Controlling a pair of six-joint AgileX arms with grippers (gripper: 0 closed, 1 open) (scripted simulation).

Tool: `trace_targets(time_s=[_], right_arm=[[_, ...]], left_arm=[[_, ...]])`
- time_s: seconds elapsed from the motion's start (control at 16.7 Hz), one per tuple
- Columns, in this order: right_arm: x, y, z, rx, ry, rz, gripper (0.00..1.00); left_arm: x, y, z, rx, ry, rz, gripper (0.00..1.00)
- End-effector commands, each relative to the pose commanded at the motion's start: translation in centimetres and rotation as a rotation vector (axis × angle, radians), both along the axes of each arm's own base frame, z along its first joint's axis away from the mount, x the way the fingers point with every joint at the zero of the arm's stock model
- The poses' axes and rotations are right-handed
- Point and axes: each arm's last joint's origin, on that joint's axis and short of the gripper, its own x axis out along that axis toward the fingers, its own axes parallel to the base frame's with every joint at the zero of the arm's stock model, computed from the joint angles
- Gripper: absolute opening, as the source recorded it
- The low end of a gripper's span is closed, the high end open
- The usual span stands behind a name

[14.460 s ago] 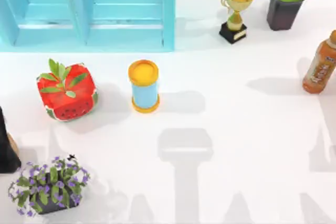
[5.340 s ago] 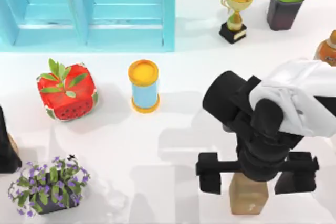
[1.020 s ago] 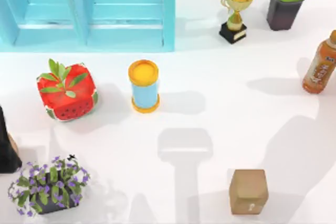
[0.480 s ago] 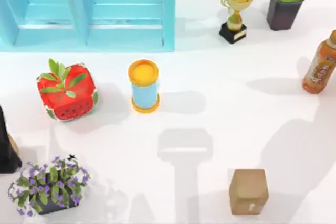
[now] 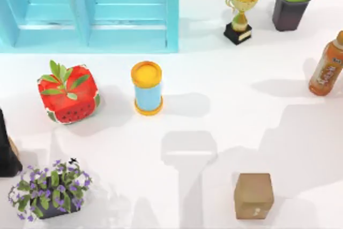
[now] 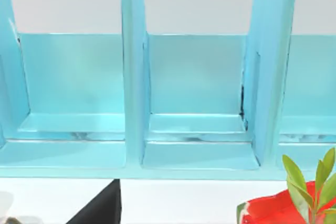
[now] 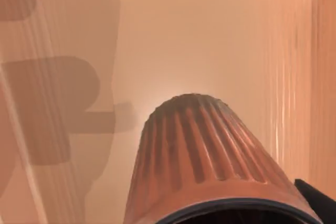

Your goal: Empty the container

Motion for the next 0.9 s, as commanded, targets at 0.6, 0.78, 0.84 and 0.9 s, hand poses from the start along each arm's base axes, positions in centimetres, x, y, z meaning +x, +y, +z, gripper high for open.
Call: trace_targets(time_s=[0.6,0.78,0.84,0.9], right_arm=[[3.0,0.9,0.0,0.039,0.044,0.096,0.0],[3.0,0.8,-0.2,0.039,0.047,0.089,0.0],[3.2,1.2,-0.5,0.037,0.051,0.089,0.0],[3.7,1.9,-0.9,0.033,0.058,0.089,0.0]], left_arm=[[0.0,0.0,0.0,0.0,0.0,0.0,1.0],[0.0,0.0,0.0,0.0,0.0,0.0,1.0],[0.0,0.0,0.0,0.0,0.0,0.0,1.0],[0.0,0.0,0.0,0.0,0.0,0.0,1.0]])
